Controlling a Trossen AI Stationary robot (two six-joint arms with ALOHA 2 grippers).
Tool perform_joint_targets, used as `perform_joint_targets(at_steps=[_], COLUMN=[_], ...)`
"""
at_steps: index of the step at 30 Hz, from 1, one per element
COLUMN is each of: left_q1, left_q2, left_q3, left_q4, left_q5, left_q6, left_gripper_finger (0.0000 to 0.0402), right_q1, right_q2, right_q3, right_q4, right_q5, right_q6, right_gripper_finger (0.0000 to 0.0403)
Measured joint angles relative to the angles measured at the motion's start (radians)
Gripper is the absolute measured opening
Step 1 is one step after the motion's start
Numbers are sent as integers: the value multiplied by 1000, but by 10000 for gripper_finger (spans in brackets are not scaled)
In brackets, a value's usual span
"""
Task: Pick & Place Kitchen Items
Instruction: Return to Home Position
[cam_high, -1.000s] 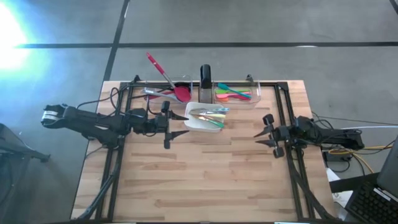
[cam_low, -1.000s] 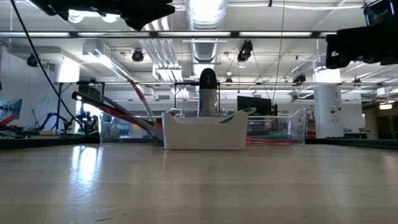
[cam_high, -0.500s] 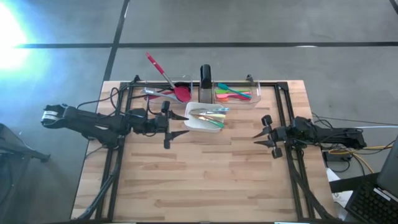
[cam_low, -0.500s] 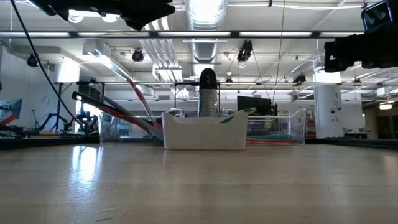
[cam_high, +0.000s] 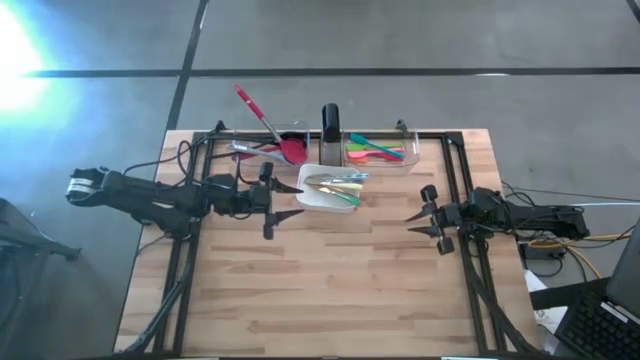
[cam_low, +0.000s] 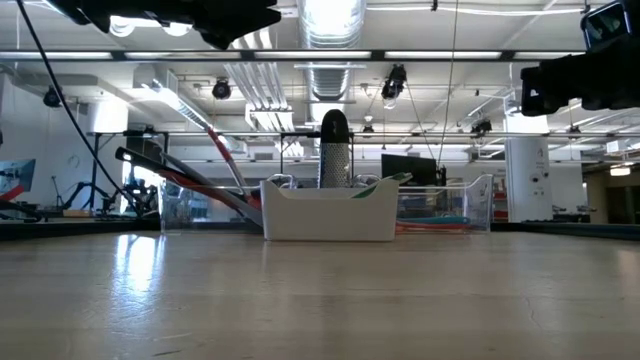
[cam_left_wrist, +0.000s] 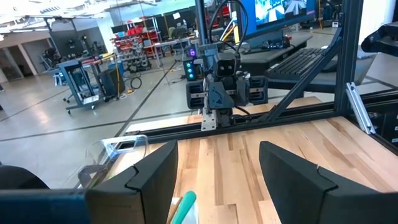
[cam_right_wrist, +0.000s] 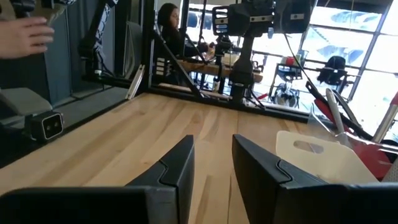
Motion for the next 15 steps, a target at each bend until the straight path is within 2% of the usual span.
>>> perform_joint_targets(at_steps=[3,7,10,15], left_q1=[0,0,0,-1], left_q2=[-14,-86,-157,-304], left_q3=[0,-8,-57,-183], left_q4=[-21,-128,-163,-128], left_q5=[0,7,52,129], left_q6=[-4,-63,-154,-170], left_gripper_finger=[229,229,229,229], right_q1=[0,0,0,0], right_q2=[0,0,0,0], right_q3=[0,0,0,0], right_q4=[0,0,0,0], right_q5=[0,0,0,-1], right_q6=[0,0,0,0], right_gripper_finger=[100,91,85,76])
